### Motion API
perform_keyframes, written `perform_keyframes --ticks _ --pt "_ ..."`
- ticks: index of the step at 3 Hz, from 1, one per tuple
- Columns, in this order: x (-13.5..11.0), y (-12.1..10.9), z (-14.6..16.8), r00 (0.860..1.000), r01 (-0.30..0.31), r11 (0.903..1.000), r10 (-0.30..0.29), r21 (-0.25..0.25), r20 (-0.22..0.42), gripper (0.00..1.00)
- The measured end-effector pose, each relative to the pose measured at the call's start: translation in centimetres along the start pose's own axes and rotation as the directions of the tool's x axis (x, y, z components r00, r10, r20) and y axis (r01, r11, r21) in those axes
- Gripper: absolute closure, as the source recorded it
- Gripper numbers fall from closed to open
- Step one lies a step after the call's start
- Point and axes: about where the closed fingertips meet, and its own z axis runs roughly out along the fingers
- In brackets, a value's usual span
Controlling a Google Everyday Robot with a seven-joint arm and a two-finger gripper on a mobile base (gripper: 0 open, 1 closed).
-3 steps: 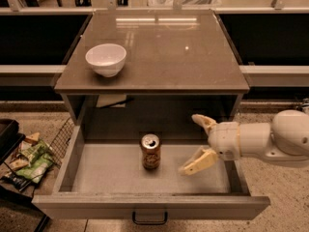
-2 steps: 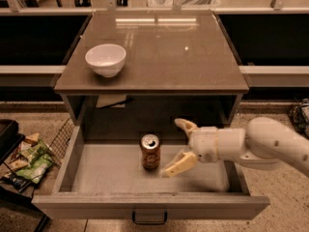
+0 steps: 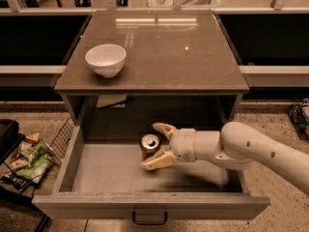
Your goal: Pick orange can from top drawer and place on counter
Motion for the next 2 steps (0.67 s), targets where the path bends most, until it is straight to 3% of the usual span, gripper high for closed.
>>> perform_keyframes --ticks 2 --pt "-0.26 -0.59 1.79 1.000 0.012 0.9999 -0.012 -0.005 0.011 0.65"
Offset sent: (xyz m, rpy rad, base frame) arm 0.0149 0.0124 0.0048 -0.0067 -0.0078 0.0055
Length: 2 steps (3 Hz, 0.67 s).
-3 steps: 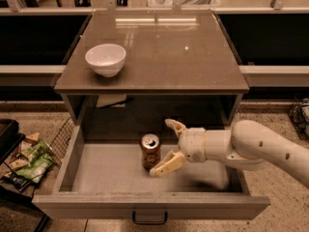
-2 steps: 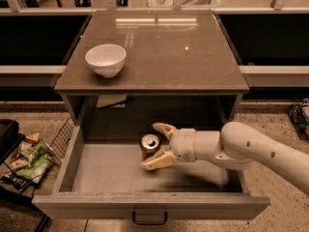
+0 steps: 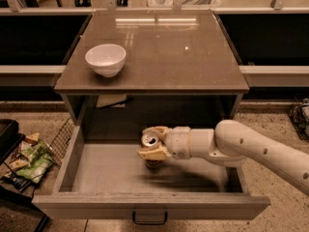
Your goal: Pick orange can from top drawer and place on counter
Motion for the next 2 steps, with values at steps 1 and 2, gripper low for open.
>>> perform_keyframes --ticks 1,2 --pt "-1.9 -0.4 -3.2 0.998 -0.003 1.0000 0.003 -0.006 -0.063 0.88" --pt "-8.2 -0.7 -9.3 0.985 0.022 0.9997 -0.023 -0.005 -0.170 1.00"
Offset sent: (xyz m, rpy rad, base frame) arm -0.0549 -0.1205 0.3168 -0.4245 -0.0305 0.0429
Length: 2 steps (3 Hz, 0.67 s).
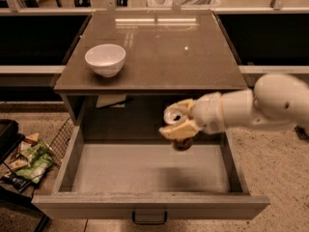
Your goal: Pick orange can from top drawer and place on counter
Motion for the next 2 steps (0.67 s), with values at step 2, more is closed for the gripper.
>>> perform_keyframes --ticks 2 --pt "-12.6 -5.6 -10.0 0.987 0.013 0.9954 0.002 0.095 -0.160 1.00"
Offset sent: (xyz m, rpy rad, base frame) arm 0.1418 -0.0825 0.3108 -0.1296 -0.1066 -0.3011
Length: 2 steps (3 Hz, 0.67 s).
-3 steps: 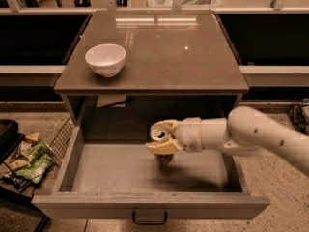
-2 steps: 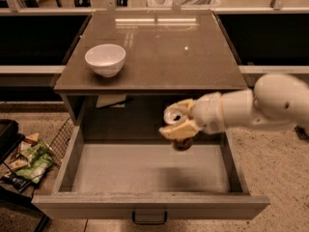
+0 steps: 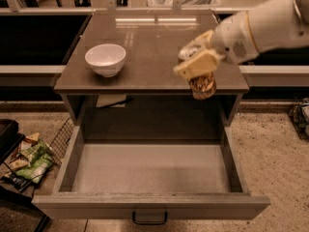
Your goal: Pick orange can from top drawer and place on counter
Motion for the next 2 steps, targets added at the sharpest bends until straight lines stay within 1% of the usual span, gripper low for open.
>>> perform_keyframes --ticks 1,2 --pt "-2.9 -10.7 -1.0 0.993 -0.118 0.9759 0.116 0.184 0.021 1.00" --pt "-3.2 -17.2 -0.7 0.984 -0.173 0.9353 0.155 0.309 0.083 1.00"
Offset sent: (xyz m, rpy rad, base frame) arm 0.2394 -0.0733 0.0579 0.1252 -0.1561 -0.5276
